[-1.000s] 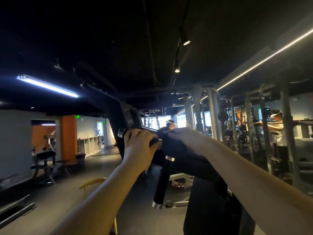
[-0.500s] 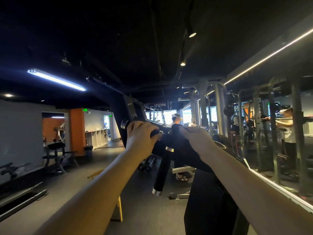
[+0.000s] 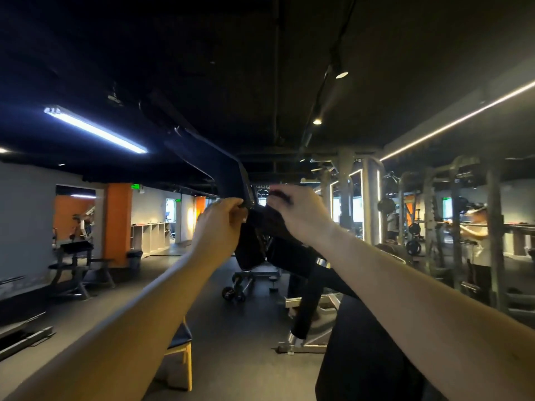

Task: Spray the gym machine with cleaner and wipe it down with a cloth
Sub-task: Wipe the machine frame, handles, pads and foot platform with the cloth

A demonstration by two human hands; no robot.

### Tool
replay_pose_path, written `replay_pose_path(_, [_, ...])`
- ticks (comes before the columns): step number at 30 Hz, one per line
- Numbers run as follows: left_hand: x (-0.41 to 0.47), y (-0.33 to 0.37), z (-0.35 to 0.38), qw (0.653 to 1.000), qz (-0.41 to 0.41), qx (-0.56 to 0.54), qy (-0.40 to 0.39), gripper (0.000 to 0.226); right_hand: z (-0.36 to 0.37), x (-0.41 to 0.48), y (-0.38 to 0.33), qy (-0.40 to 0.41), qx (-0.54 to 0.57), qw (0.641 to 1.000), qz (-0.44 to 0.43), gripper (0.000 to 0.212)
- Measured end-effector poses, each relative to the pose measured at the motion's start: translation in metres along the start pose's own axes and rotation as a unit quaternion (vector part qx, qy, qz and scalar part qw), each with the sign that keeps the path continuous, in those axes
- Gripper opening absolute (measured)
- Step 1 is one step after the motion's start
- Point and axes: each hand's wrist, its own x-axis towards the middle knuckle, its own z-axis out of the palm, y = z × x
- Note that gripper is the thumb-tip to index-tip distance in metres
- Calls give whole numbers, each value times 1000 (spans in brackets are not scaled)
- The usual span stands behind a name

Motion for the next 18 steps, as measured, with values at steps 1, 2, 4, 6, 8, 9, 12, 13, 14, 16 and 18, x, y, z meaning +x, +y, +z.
replay_pose_path(1, [3,-6,-1,997,-18,-71,-19,22,13,3,-7,8,3,1000,5,36])
replay_pose_path(2, [5,-12,-3,991,-25,-123,-37,19,25,7,-11,14,8,1000,14,40])
replay_pose_path(4, [9,-21,-6,979,-23,-191,-69,23,41,11,-16,-2,-26,1000,15,37])
replay_pose_path(6, [12,-27,-7,963,-16,-243,-113,26,47,8,-13,-27,-81,996,6,32])
replay_pose_path(8, [16,-32,-5,954,3,-268,-131,26,43,0,-9,-23,-117,993,8,33])
replay_pose_path(9, [19,-35,-2,951,5,-279,-133,23,39,-6,-6,-15,-143,990,6,34])
replay_pose_path(12, [24,-45,0,940,-3,-306,-148,15,25,-22,5,9,-252,967,25,37])
replay_pose_path(13, [26,-47,1,938,-4,-308,-158,17,19,-26,7,13,-276,960,45,36])
replay_pose_path(14, [26,-49,1,936,-4,-309,-168,21,14,-28,7,9,-300,952,64,35])
replay_pose_path(16, [27,-51,-1,928,-4,-321,-187,24,9,-26,1,-3,-340,937,78,29])
replay_pose_path(18, [28,-52,-1,920,1,-334,-204,23,17,-16,-10,24,-339,938,62,27])
